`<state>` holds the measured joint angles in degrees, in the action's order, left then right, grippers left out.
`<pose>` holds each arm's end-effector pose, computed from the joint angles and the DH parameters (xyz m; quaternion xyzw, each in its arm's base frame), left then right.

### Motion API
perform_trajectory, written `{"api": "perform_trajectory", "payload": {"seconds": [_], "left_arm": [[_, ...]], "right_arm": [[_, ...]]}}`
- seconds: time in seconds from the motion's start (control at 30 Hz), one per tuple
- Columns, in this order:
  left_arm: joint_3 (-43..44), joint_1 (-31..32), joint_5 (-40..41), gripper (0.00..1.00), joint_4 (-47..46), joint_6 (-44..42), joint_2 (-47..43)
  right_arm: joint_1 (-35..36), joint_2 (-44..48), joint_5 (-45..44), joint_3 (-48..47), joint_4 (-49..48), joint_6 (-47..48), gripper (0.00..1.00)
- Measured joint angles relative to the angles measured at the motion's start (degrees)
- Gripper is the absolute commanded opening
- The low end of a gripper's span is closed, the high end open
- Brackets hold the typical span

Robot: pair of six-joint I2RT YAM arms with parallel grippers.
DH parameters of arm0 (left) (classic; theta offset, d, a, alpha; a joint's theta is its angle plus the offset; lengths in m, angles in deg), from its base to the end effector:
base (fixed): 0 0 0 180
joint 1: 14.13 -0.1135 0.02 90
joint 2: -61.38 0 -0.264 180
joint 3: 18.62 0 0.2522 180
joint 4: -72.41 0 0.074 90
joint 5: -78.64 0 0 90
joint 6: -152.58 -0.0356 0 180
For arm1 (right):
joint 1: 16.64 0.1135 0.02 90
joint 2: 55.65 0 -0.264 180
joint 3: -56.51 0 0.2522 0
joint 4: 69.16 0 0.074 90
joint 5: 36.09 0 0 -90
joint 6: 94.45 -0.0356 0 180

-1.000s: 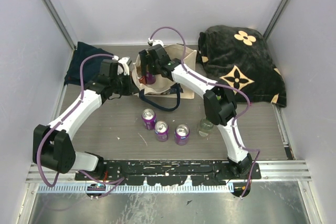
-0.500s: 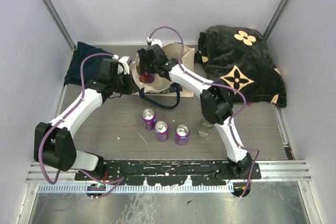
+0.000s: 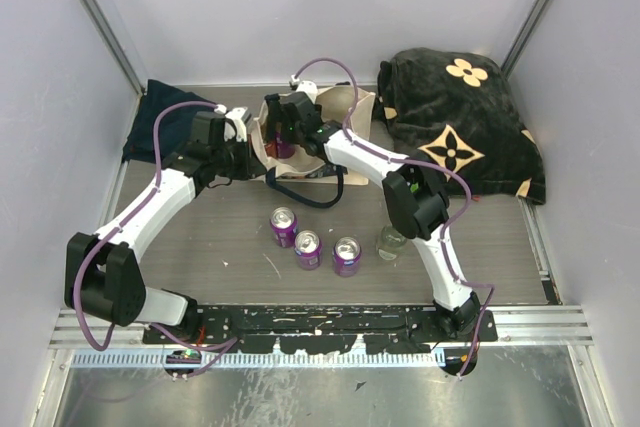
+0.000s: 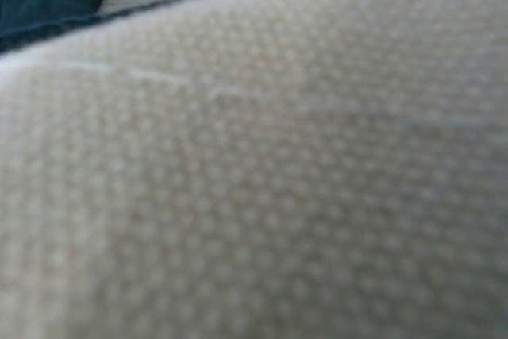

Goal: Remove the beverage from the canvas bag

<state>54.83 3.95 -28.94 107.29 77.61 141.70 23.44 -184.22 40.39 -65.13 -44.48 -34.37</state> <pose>0.2881 -0.1054 0.2717 0.0864 0.9000 -0.2488 0.3474 0.4089 0.3332 0.2325 -0.0196 0.8686 0.1937 0.4557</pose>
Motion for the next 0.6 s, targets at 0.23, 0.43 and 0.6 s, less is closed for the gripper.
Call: {"api": "perform_trajectory", "payload": {"seconds": [0.23, 0.43, 0.6], "left_arm": [[0.0, 0.02, -0.48, 0.0, 0.22, -0.02, 0.0], [0.0, 0.02, -0.92, 0.01, 1.01, 0.0, 0.04], [0.0, 0.07, -0.94, 0.01, 1.55, 0.02, 0.2]], "right_arm": [[0.2, 1.31, -1.99, 2.84, -1.92, -3.02, 0.94], [0.44, 4.59, -2.32, 7.56, -4.02, -3.41, 0.95], [0.61, 7.39, -3.21, 9.01, -4.66, -3.41, 0.96]]}}
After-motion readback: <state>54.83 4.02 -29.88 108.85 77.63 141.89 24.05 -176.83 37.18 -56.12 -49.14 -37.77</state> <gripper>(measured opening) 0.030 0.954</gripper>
